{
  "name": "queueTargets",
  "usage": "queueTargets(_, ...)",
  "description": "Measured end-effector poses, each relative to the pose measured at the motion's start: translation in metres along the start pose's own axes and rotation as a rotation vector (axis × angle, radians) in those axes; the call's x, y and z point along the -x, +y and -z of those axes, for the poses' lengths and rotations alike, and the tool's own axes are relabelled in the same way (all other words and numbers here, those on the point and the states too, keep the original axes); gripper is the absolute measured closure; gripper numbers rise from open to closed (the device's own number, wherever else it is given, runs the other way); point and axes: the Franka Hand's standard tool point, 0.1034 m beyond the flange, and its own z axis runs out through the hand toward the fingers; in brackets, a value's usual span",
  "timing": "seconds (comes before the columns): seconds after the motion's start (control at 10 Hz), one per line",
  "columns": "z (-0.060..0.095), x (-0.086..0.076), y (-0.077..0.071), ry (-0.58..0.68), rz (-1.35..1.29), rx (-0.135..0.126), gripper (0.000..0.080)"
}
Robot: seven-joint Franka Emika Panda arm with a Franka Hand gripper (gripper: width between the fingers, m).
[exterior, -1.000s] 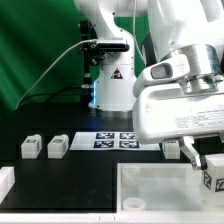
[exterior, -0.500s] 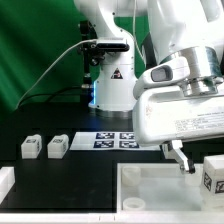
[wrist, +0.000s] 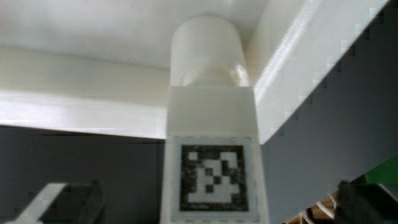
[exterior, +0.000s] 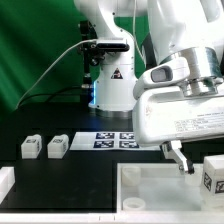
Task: Assemble one leg
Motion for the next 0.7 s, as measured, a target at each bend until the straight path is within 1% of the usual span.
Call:
queueTargets(0.2, 0.0, 0.0, 0.002, -0.007, -0.002, 0.0, 0.015)
queueTargets(0.3, 0.007, -0.004, 0.008, -0.059, -0.017, -0.008, 0.015)
queueTargets(0.4, 0.021, -0.019, 0.008, -0.096, -0.037, -0.016, 0.015)
queueTargets(0.5, 0.025, -0.026, 0.003, -0.175, -0.064, -0.035, 0.015)
queueTargets(0.6, 0.022, -0.034, 0.006, -0.181, -0.07, -0.034, 0.015)
queueTargets(0.7, 0.016, -0.031, 0.006, -0.217, -0.082, -0.041, 0.015)
